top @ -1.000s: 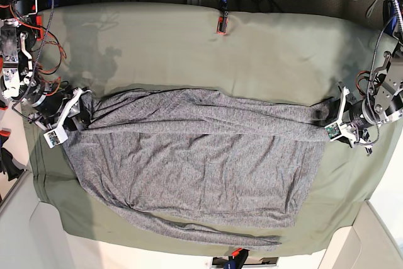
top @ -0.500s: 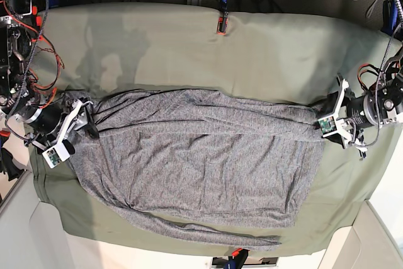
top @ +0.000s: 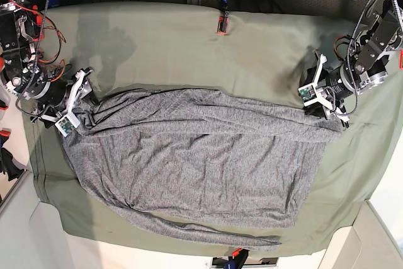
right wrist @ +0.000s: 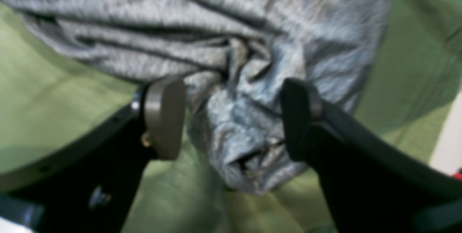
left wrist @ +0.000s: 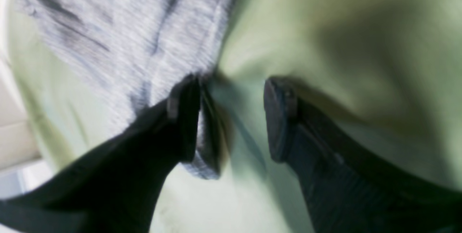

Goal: Fold the T-shirt properly
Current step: 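Drag the shirt edge back with both grippers, smoothing it flat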

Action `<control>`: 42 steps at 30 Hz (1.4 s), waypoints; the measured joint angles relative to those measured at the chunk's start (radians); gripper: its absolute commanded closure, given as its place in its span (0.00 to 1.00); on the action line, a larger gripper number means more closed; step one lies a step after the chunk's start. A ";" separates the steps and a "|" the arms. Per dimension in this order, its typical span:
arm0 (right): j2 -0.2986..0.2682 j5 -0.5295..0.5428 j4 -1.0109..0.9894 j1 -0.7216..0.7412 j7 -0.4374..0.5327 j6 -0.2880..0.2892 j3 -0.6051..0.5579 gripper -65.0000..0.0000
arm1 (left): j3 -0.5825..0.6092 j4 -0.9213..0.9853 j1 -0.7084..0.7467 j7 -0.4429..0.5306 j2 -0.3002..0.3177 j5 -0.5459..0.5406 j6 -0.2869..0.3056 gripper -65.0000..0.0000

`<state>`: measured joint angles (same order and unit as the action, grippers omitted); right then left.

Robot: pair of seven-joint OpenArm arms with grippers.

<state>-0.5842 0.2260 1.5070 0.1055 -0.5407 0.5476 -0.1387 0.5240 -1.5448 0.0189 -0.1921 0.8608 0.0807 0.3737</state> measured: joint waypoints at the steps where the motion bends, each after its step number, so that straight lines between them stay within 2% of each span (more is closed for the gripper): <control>1: 0.000 -0.028 -0.022 0.000 0.027 -0.013 -0.019 0.37 | -0.001 0.026 -0.009 0.010 -0.012 0.002 0.000 0.51; 5: -0.001 -0.105 -0.097 0.011 0.127 -0.070 -0.093 0.37 | -0.002 0.132 -0.044 0.082 -0.042 0.013 0.007 0.51; 9: -0.002 -0.134 -0.146 0.051 0.152 -0.129 -0.150 0.37 | 0.000 0.207 -0.086 0.150 -0.049 0.009 0.016 0.51; 12: -0.002 -0.134 -0.153 0.058 0.158 -0.150 -0.156 0.37 | 0.000 0.224 -0.105 0.148 -0.050 0.010 0.020 0.51; 20: 0.000 -0.137 -0.155 0.075 0.154 -0.156 -0.158 0.37 | 0.003 0.227 -0.167 0.116 -0.049 0.018 0.033 0.51; 32: 0.000 -0.138 -0.157 0.084 0.146 -0.156 -0.159 0.37 | 0.004 0.238 -0.176 0.080 0.002 0.076 -0.005 0.51; 37: 0.000 -0.137 -0.157 0.084 0.147 -0.156 -0.159 0.37 | 0.004 0.238 -0.182 0.103 -0.009 0.076 0.002 0.51; 42: 0.000 -0.137 -0.157 0.084 0.147 -0.159 -0.159 0.37 | 0.004 0.240 -0.183 0.105 -0.045 0.077 0.006 0.51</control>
<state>-0.5842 0.0887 1.3499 0.1890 -0.3939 0.3885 -0.2977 0.5282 -1.3052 -0.1638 -0.0875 0.8158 0.1581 0.3798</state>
